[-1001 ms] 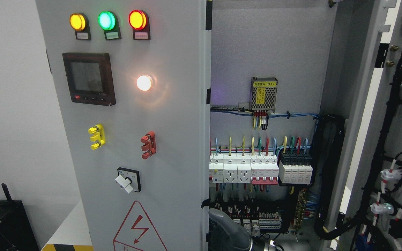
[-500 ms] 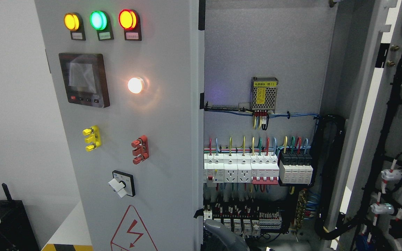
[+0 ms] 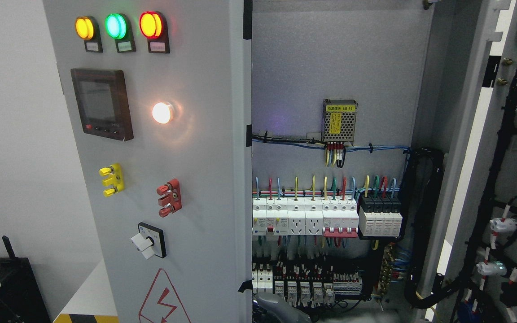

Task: Open door with both hands
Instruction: 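Pull the right hand back, swinging the lit door panel open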

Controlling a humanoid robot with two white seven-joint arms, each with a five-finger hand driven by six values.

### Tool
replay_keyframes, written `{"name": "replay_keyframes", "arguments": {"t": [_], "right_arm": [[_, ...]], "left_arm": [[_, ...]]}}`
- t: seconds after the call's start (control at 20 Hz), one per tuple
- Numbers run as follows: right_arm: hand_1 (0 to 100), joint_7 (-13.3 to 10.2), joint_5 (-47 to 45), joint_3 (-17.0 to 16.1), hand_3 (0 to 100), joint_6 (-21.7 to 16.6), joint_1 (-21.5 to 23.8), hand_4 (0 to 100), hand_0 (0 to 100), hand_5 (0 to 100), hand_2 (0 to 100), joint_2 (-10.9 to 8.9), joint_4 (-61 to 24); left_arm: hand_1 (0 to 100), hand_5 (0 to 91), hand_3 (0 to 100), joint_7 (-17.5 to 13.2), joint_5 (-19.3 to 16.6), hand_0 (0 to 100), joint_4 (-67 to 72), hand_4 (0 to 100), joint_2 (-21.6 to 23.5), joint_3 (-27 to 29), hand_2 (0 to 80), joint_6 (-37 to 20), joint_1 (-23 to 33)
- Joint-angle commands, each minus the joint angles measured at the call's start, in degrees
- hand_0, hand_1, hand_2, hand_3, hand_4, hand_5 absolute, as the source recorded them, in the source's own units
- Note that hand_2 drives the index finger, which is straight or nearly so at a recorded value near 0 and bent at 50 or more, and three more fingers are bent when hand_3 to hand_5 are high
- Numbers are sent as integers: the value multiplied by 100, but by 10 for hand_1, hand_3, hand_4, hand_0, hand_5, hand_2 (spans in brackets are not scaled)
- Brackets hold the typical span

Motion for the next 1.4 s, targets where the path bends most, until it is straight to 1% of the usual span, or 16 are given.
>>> {"name": "replay_keyframes", "arguments": {"t": [0.0, 0.25, 0.35, 0.65, 1.0, 1.2, 1.25, 1.35], "right_arm": [[0, 6, -189, 315, 0, 92, 102, 0, 383, 0, 0, 38, -461], [0, 6, -206, 455, 0, 109, 164, 0, 383, 0, 0, 38, -663], [0, 6, -206, 569, 0, 109, 225, 0, 383, 0, 0, 38, -742], [0, -29, -198, 728, 0, 109, 278, 0, 383, 0, 0, 47, -787], [0, -46, -180, 1000, 0, 101, 252, 0, 383, 0, 0, 56, -804], [0, -55, -180, 1088, 0, 101, 234, 0, 383, 0, 0, 82, -831], [0, -64, -180, 1097, 0, 101, 234, 0, 383, 0, 0, 82, -831], [0, -195, -180, 1149, 0, 101, 225, 0, 383, 0, 0, 82, -831]], "left_arm": [[0, 0, 0, 2, 158, 0, -79, 0, 0, 9, 0, 0, 0], [0, 0, 0, 2, 158, 0, -79, 0, 0, 9, 0, 0, 0], [0, 0, 0, 2, 158, 0, -79, 0, 0, 9, 0, 0, 0], [0, 0, 0, 2, 158, 0, -79, 0, 0, 9, 0, 0, 0], [0, 0, 0, 2, 158, 0, -79, 0, 0, 9, 0, 0, 0], [0, 0, 0, 2, 158, 0, -79, 0, 0, 9, 0, 0, 0], [0, 0, 0, 2, 158, 0, -79, 0, 0, 9, 0, 0, 0], [0, 0, 0, 2, 158, 0, -79, 0, 0, 9, 0, 0, 0]]}}
